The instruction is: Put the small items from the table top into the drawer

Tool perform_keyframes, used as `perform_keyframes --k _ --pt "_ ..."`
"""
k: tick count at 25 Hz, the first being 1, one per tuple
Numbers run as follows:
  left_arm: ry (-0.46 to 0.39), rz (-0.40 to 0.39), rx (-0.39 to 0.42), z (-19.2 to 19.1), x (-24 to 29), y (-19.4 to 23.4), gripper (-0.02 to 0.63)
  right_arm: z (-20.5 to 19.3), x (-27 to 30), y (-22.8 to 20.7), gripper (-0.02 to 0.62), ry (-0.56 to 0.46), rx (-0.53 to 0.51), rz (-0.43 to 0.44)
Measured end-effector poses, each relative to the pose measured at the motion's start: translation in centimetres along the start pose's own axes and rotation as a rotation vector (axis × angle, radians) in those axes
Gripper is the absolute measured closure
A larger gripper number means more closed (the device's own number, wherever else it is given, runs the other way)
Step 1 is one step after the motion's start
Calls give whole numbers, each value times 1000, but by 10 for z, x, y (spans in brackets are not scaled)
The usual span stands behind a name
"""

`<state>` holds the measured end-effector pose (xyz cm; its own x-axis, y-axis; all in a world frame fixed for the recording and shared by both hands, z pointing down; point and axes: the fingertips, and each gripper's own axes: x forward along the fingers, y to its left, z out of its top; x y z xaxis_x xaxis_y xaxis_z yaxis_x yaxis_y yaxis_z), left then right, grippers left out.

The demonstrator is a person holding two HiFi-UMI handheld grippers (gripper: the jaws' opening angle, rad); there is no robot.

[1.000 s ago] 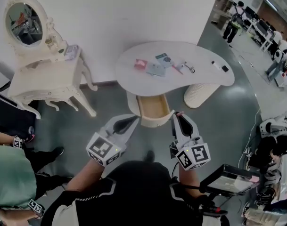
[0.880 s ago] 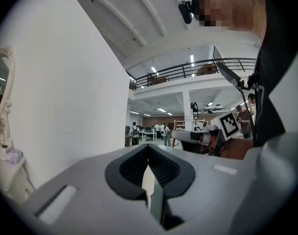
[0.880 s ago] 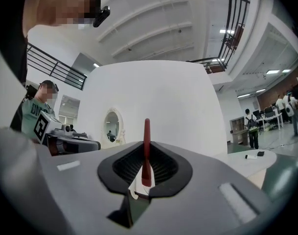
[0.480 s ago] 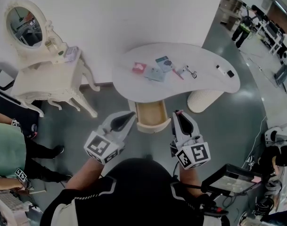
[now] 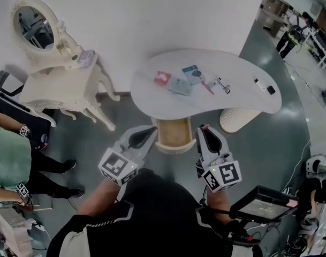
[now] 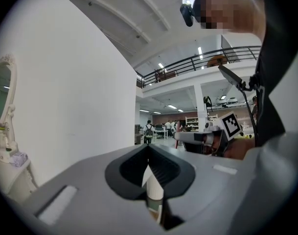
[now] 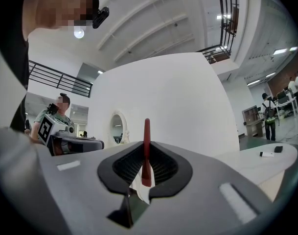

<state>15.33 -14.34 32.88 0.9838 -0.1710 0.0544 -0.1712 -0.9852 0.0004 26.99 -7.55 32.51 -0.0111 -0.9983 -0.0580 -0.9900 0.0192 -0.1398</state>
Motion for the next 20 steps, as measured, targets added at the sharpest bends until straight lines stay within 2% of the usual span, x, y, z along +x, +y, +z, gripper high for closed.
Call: perform_keyframes --k 10,20 --pt "-2 -1 -44 -5 5 30 606 -8 30 1 557 31 19 -5" --pt "-17 -66 -54 -1 9 69 606 -4 67 8 557 43 7 -58"
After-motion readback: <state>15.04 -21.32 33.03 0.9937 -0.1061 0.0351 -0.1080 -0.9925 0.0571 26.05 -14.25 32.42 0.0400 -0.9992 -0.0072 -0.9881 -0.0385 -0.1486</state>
